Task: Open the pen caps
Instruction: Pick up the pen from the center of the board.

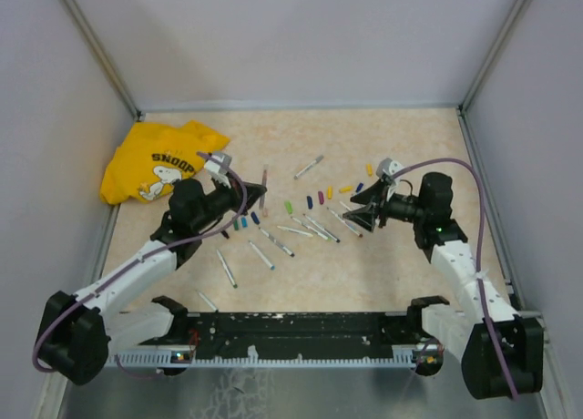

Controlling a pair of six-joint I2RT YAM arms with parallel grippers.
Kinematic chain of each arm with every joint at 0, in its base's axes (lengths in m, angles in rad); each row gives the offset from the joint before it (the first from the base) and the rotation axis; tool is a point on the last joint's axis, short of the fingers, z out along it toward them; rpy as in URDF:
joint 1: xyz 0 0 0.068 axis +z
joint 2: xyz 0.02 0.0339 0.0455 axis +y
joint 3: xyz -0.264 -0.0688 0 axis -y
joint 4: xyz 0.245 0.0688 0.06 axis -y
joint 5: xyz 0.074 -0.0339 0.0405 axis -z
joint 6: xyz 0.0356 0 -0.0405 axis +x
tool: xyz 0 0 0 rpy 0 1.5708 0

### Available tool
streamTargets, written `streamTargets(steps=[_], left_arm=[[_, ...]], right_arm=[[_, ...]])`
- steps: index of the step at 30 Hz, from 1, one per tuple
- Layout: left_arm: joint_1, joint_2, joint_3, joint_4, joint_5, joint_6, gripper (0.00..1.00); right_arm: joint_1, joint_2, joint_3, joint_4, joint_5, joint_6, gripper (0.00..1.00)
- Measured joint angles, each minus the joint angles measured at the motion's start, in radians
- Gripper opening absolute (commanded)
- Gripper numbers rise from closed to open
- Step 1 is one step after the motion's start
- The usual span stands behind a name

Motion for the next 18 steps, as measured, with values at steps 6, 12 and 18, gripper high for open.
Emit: streamTargets(steps=[6, 12, 18], left_arm=[[-0.128, -0.127, -0.228, 0.257, 0.031, -0.111, 0.00], [-0.287, -0.127, -0.311, 0.489, -0.044, -0.133, 0.00], [-0.347, -0.099, -0.367, 0.633, -0.141, -0.140, 0.00]], right_arm=[[0.029, 0.000, -0.027, 0.123, -0.113, 0.112, 0.54], [0.076, 0.034, -0.007, 0.095, -0.152, 0.082, 0.55], [0.111, 0.054, -0.007, 0.054, -0.156, 0.046, 0.55]])
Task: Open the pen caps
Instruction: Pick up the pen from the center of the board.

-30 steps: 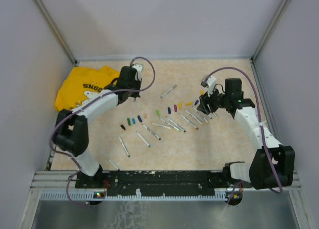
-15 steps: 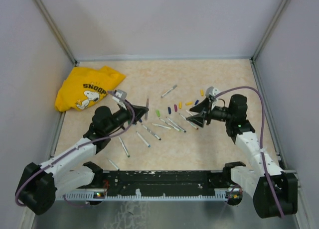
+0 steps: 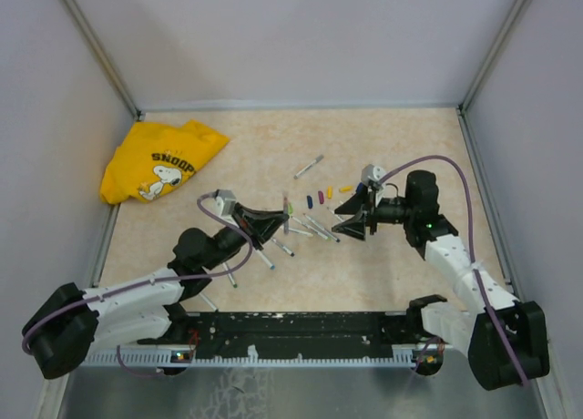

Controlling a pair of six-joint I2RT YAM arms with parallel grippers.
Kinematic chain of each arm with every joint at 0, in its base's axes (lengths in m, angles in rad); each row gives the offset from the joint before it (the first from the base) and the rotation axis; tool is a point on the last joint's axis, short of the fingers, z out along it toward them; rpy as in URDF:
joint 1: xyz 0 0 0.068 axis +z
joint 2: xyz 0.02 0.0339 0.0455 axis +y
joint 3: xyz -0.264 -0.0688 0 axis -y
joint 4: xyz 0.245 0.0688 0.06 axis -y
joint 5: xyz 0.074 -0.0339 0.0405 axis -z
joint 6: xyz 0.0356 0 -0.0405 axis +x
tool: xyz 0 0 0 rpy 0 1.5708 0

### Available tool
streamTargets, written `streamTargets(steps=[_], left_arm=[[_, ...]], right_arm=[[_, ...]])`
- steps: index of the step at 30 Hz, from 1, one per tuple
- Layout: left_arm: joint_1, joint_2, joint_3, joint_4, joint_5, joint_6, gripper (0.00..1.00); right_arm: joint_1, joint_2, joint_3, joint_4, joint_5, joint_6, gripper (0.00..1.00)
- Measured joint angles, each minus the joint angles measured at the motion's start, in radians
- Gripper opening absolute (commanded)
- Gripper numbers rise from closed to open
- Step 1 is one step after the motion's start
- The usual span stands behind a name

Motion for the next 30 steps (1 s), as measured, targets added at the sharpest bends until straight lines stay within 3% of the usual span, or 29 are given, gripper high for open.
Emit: streamTargets(steps=[19, 30], left_arm=[[-0.113, 0.106, -0.066, 0.254, -0.173, 0.005, 0.00], [-0.145, 0.193, -0.083, 0.363, -0.243, 0.016, 0.00]], right_arm=[[0.107, 0.061, 0.000, -0.059, 0.058, -0.079, 0.55], [0.159, 0.069, -0.003, 0.008, 0.114, -0.055, 0.55]])
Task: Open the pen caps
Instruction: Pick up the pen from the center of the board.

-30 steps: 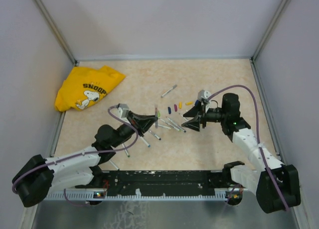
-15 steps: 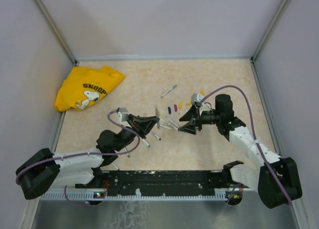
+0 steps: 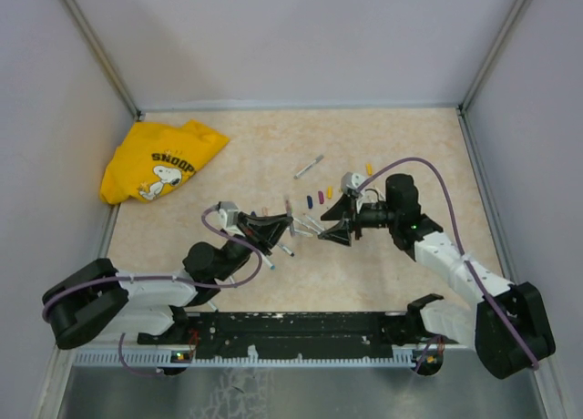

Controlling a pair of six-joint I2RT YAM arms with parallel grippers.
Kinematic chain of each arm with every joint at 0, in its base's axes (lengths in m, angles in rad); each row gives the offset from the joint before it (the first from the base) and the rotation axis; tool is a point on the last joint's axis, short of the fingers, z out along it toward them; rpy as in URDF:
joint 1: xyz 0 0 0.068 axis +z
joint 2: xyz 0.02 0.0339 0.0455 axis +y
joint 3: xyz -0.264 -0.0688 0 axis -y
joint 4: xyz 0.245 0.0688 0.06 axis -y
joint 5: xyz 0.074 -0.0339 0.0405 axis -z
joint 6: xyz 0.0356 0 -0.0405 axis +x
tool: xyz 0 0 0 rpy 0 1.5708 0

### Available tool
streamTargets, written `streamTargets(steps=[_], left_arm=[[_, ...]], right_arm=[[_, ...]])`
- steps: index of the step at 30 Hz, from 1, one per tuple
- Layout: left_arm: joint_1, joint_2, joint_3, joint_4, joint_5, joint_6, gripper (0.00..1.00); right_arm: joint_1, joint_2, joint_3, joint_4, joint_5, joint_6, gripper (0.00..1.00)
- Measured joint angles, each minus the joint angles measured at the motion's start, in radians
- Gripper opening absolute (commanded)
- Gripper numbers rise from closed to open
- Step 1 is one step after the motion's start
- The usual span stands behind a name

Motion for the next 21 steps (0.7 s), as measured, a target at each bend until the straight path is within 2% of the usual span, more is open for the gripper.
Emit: streamTargets(steps=[10, 21], left_arm=[[-0.023, 0.079, -0.019, 0.115, -0.072, -0.010, 0.00], [-0.027, 0.172, -0.019, 0.179, -0.182, -0.084, 0.00]], right_arm=[[0.044, 0.027, -0.028, 0.107, 0.058, 0.073, 0.55], [0.058, 0.079, -0.045, 0.231, 0.091, 0.223, 0.54]])
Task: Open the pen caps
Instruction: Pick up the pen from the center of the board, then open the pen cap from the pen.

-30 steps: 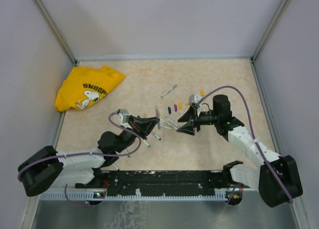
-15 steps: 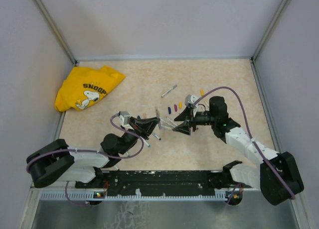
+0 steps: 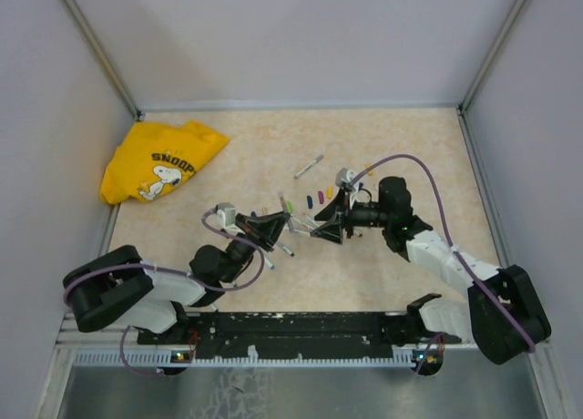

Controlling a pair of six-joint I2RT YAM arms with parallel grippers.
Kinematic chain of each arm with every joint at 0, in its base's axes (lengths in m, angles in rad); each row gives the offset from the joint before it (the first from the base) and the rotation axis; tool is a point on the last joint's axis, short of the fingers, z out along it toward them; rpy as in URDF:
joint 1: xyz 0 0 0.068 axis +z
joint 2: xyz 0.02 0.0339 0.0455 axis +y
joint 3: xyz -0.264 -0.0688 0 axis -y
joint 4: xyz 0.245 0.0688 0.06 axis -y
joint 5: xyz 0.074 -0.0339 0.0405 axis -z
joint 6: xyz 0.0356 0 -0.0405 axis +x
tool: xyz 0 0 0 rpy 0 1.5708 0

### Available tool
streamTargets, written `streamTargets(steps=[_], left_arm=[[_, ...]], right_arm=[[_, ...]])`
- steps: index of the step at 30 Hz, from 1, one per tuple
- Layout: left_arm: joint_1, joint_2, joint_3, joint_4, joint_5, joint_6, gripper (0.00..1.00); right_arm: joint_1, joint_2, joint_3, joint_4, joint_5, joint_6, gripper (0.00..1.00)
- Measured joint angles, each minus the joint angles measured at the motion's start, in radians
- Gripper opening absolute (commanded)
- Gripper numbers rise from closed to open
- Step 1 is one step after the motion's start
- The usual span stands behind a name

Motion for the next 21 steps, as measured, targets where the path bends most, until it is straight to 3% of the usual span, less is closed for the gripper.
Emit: streamTargets(steps=[21], left_arm=[[-0.027, 0.270, 0.154, 0.020, -0.040, -0.056, 0.00]], right_arm=[[0.039, 0.047, -0.008, 0.062, 0.082, 0.113, 0.55]])
